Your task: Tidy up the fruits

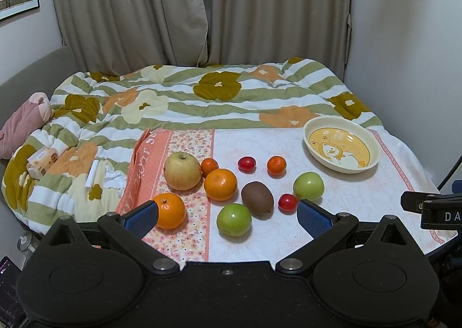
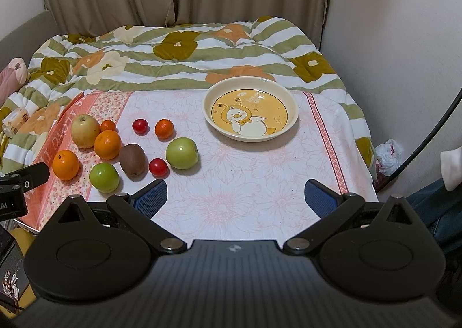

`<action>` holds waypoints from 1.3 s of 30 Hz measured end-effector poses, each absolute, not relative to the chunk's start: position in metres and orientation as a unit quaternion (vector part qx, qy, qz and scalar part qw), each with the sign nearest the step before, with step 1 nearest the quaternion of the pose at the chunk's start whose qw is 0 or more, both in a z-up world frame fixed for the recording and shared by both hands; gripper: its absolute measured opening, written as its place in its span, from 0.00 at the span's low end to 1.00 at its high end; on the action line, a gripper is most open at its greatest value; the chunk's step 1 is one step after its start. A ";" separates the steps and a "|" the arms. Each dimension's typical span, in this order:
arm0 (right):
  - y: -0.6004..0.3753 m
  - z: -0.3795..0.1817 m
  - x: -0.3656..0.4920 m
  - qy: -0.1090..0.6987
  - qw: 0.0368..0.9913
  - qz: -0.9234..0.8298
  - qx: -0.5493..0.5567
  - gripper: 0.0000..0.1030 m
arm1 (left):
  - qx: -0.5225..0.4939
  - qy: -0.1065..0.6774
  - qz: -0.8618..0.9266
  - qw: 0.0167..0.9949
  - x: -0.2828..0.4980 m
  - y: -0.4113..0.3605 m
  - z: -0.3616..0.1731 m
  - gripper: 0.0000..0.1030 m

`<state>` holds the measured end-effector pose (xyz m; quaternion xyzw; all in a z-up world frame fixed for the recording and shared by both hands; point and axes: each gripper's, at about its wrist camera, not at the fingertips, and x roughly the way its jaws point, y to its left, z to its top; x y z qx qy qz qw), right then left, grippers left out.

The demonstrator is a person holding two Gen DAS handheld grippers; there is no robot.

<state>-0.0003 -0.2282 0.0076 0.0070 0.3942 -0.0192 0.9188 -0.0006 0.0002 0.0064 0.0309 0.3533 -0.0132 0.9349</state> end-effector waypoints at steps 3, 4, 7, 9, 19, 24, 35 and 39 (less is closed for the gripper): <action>-0.228 0.008 0.000 0.394 0.919 -0.019 0.007 1.00 | 0.030 0.353 -0.013 0.935 -0.001 0.000 0.007 1.00; -0.228 0.007 0.000 0.395 0.919 -0.019 0.007 1.00 | 0.030 0.353 -0.013 0.935 -0.001 0.000 0.007 1.00; -0.228 0.006 0.000 0.394 0.919 -0.021 0.004 1.00 | 0.030 0.353 -0.013 0.935 -0.001 0.000 0.007 1.00; -0.227 0.006 -0.001 0.392 0.920 -0.023 -0.001 1.00 | 0.030 0.353 -0.013 0.935 -0.001 0.000 0.008 1.00; -0.225 0.008 0.003 0.393 0.919 -0.019 0.001 1.00 | 0.031 0.351 -0.012 0.936 0.000 -0.002 0.012 1.00; -0.226 0.011 0.001 0.393 0.919 -0.019 0.003 1.00 | 0.032 0.352 -0.011 0.936 0.001 -0.003 0.014 1.00; -0.226 0.011 0.001 0.393 0.919 -0.019 0.003 1.00 | 0.030 0.350 -0.013 0.936 0.004 0.001 0.014 1.00; -0.226 0.010 0.001 0.393 0.919 -0.019 0.004 1.00 | 0.028 0.349 -0.014 0.937 0.002 0.005 0.012 1.00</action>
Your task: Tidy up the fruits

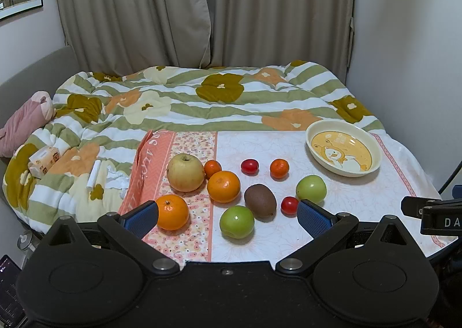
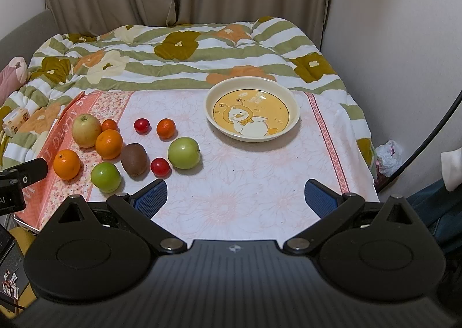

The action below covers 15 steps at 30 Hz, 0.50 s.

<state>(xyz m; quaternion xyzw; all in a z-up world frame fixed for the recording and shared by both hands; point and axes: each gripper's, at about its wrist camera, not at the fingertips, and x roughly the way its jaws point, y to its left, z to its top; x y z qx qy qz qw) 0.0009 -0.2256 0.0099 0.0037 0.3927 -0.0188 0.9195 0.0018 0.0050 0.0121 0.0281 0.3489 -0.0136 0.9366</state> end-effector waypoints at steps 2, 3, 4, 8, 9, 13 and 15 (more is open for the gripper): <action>-0.226 0.010 0.001 0.393 0.919 -0.019 0.004 1.00 | 0.028 0.348 -0.014 0.937 0.001 0.005 0.012 1.00; -0.226 0.010 0.001 0.393 0.919 -0.019 0.004 1.00 | 0.028 0.347 -0.014 0.937 0.001 0.006 0.012 1.00; -0.226 0.010 0.001 0.393 0.919 -0.019 0.004 1.00 | 0.028 0.347 -0.014 0.937 0.001 0.007 0.012 1.00; -0.226 0.010 0.001 0.393 0.919 -0.019 0.004 1.00 | 0.028 0.347 -0.014 0.937 0.002 0.008 0.012 1.00; -0.226 0.010 0.001 0.393 0.919 -0.019 0.004 1.00 | 0.028 0.347 -0.014 0.937 0.002 0.008 0.012 1.00; -0.225 0.010 0.000 0.395 0.919 -0.020 0.005 1.00 | 0.027 0.351 -0.014 0.936 0.002 0.009 0.012 1.00; -0.223 0.011 0.000 0.395 0.918 -0.021 0.008 1.00 | 0.028 0.357 -0.016 0.934 0.004 0.010 0.011 1.00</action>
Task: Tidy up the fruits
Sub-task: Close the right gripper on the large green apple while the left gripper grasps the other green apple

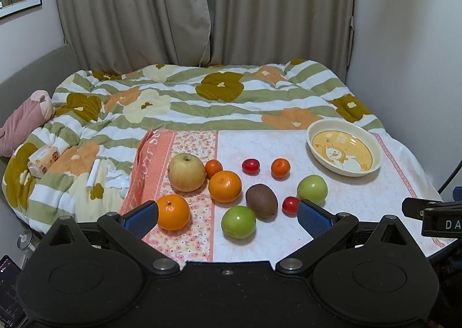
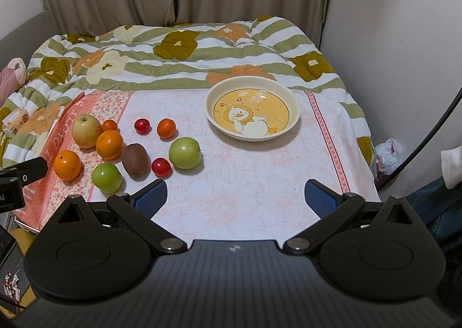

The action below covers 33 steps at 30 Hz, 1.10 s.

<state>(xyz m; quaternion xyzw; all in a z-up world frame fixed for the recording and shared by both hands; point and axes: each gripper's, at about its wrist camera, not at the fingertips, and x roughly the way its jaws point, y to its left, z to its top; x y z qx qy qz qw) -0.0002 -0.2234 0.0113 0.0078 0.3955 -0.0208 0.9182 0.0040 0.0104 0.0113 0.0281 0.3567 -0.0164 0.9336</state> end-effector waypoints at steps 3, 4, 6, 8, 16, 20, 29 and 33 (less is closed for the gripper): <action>-0.221 0.012 -0.001 0.398 0.917 -0.021 0.019 1.00 | 0.041 0.365 -0.023 0.930 0.009 0.012 0.007 1.00; -0.219 0.011 -0.001 0.398 0.917 -0.018 0.026 1.00 | 0.045 0.366 -0.026 0.929 0.010 0.012 0.005 1.00; -0.213 0.010 -0.003 0.397 0.917 -0.020 0.031 1.00 | 0.049 0.369 -0.032 0.928 0.013 0.014 0.000 1.00; -0.207 0.008 -0.004 0.395 0.918 -0.022 0.030 1.00 | 0.049 0.374 -0.043 0.925 0.016 0.017 -0.006 1.00; -0.204 -0.019 0.015 0.395 0.919 0.002 0.025 1.00 | 0.086 0.380 -0.029 0.920 0.027 0.014 -0.044 1.00; -0.206 -0.042 0.040 0.395 0.918 0.015 0.005 1.00 | 0.077 0.377 -0.020 0.923 0.034 0.012 -0.062 1.00; -0.216 -0.094 0.094 0.395 0.915 0.080 0.002 1.00 | 0.097 0.376 0.007 0.921 0.059 -0.008 -0.104 0.99; -0.216 -0.109 0.110 0.401 0.911 0.095 0.018 1.00 | 0.099 0.391 0.006 0.915 0.073 -0.014 -0.122 0.91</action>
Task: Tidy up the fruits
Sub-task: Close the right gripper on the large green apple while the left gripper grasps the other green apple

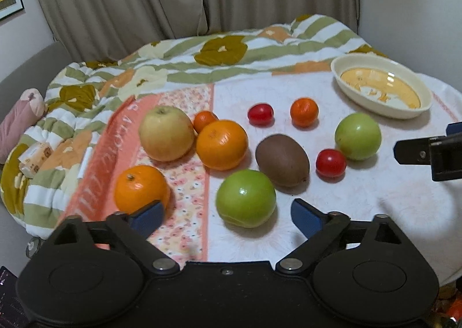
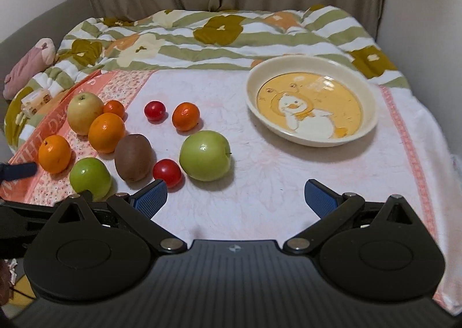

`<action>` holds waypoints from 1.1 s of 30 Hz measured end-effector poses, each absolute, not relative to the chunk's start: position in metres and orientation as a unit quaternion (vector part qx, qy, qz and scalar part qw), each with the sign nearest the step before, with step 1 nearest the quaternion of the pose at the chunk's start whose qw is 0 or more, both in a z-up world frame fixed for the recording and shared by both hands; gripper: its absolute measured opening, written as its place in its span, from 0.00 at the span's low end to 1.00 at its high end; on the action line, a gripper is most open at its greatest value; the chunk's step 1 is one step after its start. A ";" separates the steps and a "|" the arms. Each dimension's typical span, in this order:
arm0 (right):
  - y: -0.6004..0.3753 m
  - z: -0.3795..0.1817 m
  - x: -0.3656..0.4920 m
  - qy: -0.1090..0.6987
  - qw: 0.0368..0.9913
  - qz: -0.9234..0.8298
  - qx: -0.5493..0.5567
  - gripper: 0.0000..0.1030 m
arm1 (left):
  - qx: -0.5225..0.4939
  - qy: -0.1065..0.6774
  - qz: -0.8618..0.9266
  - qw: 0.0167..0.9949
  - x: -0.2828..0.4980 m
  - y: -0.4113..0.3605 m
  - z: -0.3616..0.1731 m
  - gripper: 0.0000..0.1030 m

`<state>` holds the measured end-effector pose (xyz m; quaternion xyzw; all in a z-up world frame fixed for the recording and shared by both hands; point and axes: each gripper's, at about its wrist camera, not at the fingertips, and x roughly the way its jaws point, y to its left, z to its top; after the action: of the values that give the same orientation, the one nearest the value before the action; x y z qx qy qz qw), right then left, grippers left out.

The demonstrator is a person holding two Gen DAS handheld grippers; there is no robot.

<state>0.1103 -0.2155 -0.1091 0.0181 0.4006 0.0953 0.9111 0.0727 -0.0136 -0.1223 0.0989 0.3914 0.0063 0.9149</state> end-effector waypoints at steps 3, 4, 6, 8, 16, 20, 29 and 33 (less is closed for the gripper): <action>-0.212 -0.117 0.119 0.400 0.910 0.105 0.021 1.00 | 0.100 0.395 0.005 0.913 0.079 -0.016 -0.130 0.89; -0.210 -0.119 0.123 0.400 0.910 0.107 0.021 1.00 | 0.100 0.397 0.005 0.912 0.081 -0.018 -0.133 0.88; -0.208 -0.123 0.127 0.400 0.909 0.110 0.024 1.00 | 0.101 0.398 0.003 0.912 0.084 -0.019 -0.136 0.82; -0.207 -0.126 0.131 0.400 0.909 0.113 0.030 1.00 | 0.104 0.400 0.000 0.911 0.088 -0.022 -0.138 0.79; -0.203 -0.135 0.148 0.404 0.906 0.119 0.047 0.94 | 0.105 0.414 -0.002 0.904 0.098 -0.026 -0.149 0.59; -0.200 -0.137 0.155 0.404 0.905 0.120 0.055 0.91 | 0.099 0.411 -0.004 0.906 0.098 -0.023 -0.150 0.58; -0.191 -0.142 0.165 0.410 0.901 0.126 0.066 0.84 | 0.095 0.409 -0.010 0.908 0.099 -0.022 -0.148 0.58; -0.191 -0.145 0.168 0.414 0.898 0.128 0.079 0.84 | 0.092 0.409 -0.015 0.908 0.099 -0.020 -0.147 0.57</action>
<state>0.1684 -0.1909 -0.1454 0.0786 0.4135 0.1282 0.8980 0.0992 -0.0203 -0.1474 0.0918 0.4090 -0.0147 0.9078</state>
